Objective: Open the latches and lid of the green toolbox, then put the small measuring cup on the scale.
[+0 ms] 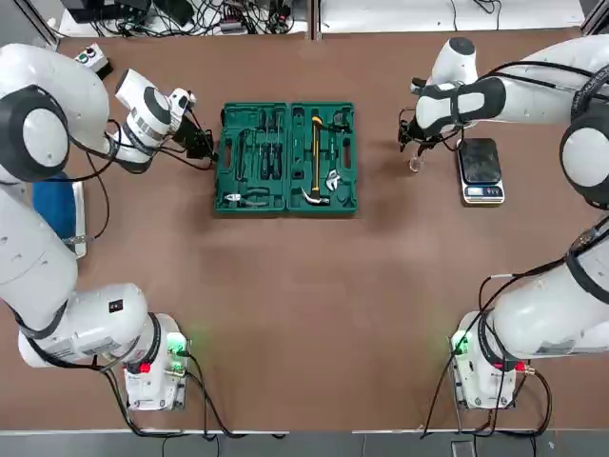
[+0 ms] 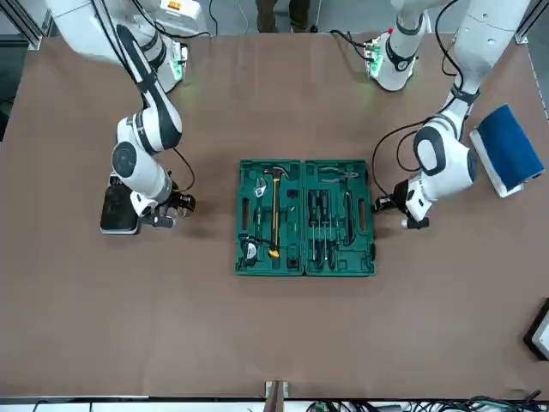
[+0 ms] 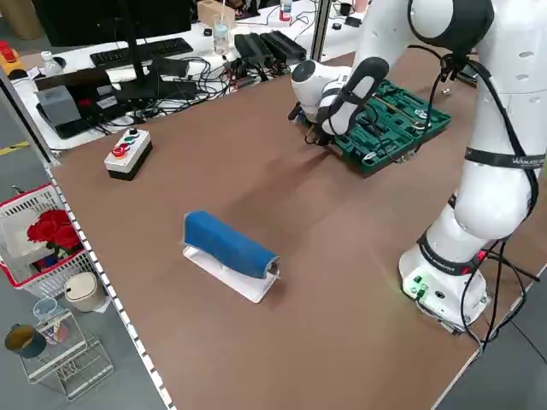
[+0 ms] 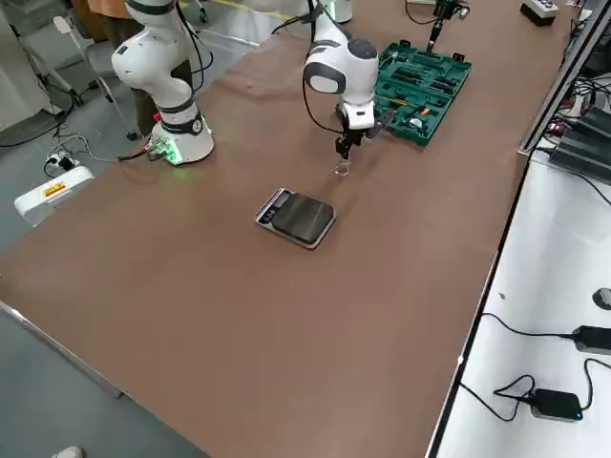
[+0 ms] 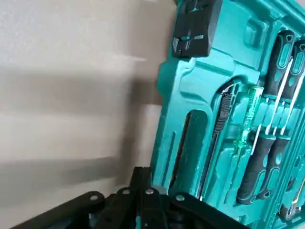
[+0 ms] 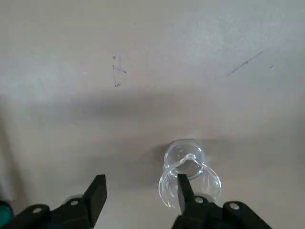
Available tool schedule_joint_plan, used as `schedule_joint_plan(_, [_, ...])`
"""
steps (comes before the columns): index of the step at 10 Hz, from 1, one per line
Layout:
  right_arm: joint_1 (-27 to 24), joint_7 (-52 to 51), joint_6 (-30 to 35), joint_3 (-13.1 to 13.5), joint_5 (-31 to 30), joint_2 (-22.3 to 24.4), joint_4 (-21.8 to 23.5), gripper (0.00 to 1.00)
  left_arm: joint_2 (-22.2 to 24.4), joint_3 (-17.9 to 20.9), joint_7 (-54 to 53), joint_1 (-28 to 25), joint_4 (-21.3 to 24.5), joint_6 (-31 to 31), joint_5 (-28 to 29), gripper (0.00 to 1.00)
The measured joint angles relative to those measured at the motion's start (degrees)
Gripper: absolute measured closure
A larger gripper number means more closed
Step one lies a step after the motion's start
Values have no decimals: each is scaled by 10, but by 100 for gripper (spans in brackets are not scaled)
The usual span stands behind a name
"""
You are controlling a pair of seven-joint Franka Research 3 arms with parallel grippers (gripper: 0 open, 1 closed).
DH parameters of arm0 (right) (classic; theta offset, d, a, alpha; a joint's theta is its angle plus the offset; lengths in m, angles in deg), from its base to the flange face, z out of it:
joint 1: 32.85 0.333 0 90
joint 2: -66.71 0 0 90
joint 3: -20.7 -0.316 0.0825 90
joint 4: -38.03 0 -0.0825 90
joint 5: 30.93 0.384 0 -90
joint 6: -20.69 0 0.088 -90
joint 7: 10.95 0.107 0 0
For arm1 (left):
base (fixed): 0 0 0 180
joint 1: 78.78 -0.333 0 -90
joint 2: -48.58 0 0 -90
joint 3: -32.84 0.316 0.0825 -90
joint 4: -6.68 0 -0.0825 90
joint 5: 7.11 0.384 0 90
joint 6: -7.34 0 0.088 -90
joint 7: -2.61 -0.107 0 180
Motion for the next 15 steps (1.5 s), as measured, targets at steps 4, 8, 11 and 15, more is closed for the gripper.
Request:
schedule_joint_plan(4, [0, 1, -4, 0, 0, -3, 3, 34, 55, -1, 4, -59, -14, -72, 68, 99])
schedule_joint_plan(8, [0, 1, -7, 1, 0, -5, 3, 52, 164, -1, 108, -82, -28, -136, 230, 99])
schedule_joint_plan(11, [0, 1, -8, 3, -1, -6, 4, 55, 227, -3, 225, -82, -127, -324, 346, 96])
schedule_joint_plan(15, [0, 1, -8, 6, -1, -6, 4, 67, 214, 54, 279, -24, -283, -442, 383, 76])
